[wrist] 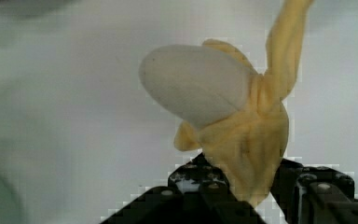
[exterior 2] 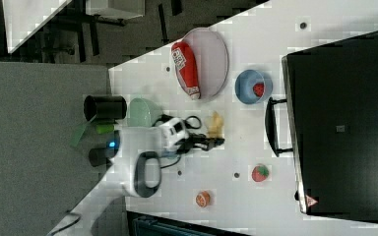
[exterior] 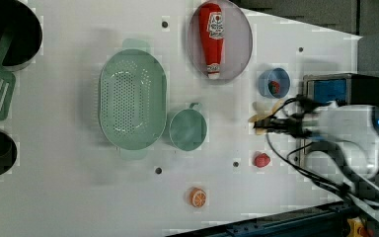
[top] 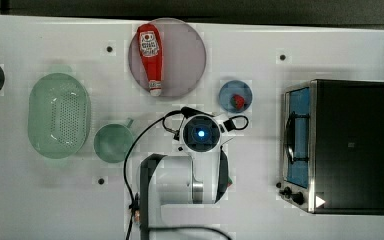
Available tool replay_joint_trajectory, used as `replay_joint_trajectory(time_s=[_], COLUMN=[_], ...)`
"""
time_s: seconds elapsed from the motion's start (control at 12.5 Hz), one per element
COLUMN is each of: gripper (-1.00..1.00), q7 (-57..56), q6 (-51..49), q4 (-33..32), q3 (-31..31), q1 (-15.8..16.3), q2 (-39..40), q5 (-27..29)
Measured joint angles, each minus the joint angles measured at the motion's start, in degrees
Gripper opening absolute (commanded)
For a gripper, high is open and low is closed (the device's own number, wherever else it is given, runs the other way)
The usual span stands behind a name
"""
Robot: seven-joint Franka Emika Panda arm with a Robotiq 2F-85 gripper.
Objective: Pick Banana and place it in mug.
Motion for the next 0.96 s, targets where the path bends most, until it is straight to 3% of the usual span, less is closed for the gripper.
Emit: replay_joint_trajectory(time_s=[0.08, 0.24, 0.4, 0.56, 0.72, 0.96], gripper=[-0.37, -0.37, -0.37, -0.37, -0.37, -0.37], q7=[-0.3, -0.4, -0.4, 2.4, 9.2, 24.3], q6=[-2.8, -20.1, -27.0, -33.5, -34.6, -34.0], q4=[1.0, 8.6, 16.0, 17.2, 17.0, 19.8], q3=[0.5, 1.0, 1.1, 3.2, 8.4, 20.9], q1=[-0.1, -0.2, 0.1, -0.8, -1.4, 1.6], q2=[-4.3, -11.9, -15.4, -21.8, -26.2, -19.8], q5=[0.0, 0.2, 2.2, 2.7, 6.3, 6.3])
